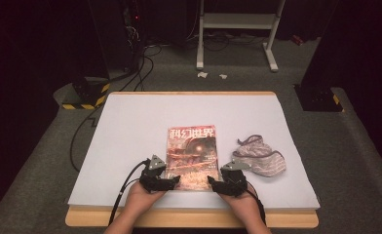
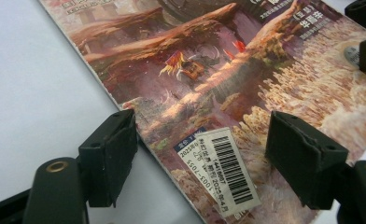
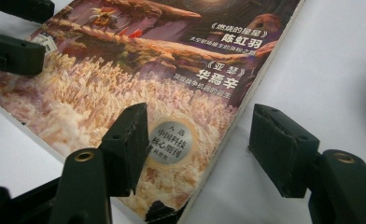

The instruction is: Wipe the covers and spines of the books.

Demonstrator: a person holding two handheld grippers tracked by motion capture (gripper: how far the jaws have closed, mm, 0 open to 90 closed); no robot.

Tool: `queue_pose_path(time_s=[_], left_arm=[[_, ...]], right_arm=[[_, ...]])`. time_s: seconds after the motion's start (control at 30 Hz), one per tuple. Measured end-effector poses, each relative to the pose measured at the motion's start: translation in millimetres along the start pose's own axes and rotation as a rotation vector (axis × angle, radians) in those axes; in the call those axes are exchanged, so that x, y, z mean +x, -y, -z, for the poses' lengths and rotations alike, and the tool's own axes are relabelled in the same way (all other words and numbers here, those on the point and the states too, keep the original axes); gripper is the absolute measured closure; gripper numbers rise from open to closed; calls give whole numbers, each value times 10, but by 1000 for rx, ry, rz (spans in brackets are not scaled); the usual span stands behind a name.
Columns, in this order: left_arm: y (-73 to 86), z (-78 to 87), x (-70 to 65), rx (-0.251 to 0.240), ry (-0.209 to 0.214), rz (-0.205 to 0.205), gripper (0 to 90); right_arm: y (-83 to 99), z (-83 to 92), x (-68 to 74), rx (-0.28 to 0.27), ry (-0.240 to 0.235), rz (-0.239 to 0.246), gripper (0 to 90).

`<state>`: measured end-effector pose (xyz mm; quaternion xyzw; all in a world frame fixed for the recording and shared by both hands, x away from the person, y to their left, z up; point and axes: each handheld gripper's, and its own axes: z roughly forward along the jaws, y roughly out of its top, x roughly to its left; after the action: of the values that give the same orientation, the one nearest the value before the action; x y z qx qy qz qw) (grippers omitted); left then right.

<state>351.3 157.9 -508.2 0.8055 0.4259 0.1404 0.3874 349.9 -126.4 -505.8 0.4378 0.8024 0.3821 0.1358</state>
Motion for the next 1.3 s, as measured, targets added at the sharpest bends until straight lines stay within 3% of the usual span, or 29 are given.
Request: queue_pose_path(time_s=[0.17,0.37,0.47,0.67,0.73,1.13,1.3], left_arm=[[13,4,8,-9,11,5,242],[17,11,12,-4,-3,7,217],[21,21,41,-8,-9,28,201],[25,12,26,-6,-31,14,183],[27,14,35,-9,-26,26,185],[46,69,115,-42,-10,100,314],[52,107,101,-76,0,96,326]], right_arm=[[-7,-15,34,4,-3,2,411],[-9,-29,86,2,7,0,416],[-10,-34,120,6,-9,13,416],[-8,-40,151,6,-16,22,416],[-3,-39,153,5,-16,19,416],[1,-38,153,3,-15,20,417],[4,-39,151,0,-16,21,417]])
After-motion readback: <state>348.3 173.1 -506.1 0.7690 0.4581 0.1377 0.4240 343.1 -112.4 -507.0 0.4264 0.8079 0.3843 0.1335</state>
